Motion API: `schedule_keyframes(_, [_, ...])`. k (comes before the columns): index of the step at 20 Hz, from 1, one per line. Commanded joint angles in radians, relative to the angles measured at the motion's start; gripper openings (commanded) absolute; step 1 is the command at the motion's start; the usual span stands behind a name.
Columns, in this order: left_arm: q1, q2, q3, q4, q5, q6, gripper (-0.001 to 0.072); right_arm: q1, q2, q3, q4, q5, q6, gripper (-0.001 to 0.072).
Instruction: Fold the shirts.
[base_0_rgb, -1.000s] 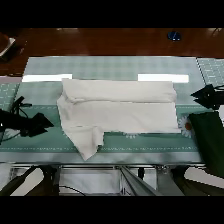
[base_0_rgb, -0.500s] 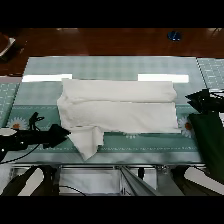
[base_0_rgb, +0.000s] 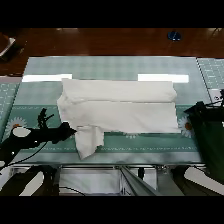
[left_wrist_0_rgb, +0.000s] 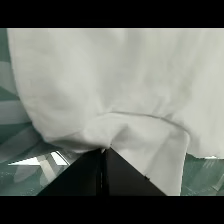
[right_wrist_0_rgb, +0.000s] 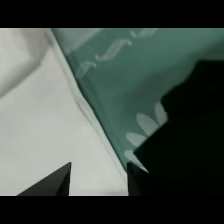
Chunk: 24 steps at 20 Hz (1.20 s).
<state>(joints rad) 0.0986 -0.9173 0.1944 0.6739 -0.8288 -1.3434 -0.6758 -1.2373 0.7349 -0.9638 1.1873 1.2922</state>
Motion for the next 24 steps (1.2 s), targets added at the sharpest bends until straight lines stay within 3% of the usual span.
schedule_keyframes(1, [-0.024,0.0,-0.002,-0.002,-0.009,-0.004,0.0017,0.003,0.001,-0.056,-0.107,0.079,0.073,0.0405])
schedule_keyframes(9, [-0.024,0.0,-0.002,-0.002,-0.025,-0.004,0.0017,0.156,0.0,-0.093,-0.172,0.093,0.116,0.0405])
schedule_keyframes(18, [-0.024,0.0,-0.002,-0.002,-0.026,-0.004,0.0016,0.174,0.0,-0.093,-0.07,0.0,0.125,0.0388])
schedule_keyframes(20, [-0.024,0.0,-0.002,-0.002,-0.025,-0.004,0.0016,0.174,0.0,-0.093,-0.035,0.0,0.089,0.0226])
schedule_keyframes(21, [-0.024,0.0,-0.001,-0.002,-0.025,-0.004,0.0016,0.174,0.0,-0.093,-0.004,-0.003,0.032,0.0067])
schedule_keyframes(22, [-0.024,0.0,0.006,-0.002,-0.026,-0.003,0.0017,0.174,0.0,-0.092,0.021,-0.004,-0.006,0.003])
schedule_keyframes(24, [-0.022,0.0,0.054,-0.002,-0.041,-0.003,0.0017,0.166,0.0,-0.057,0.041,0.024,-0.032,0.0029])
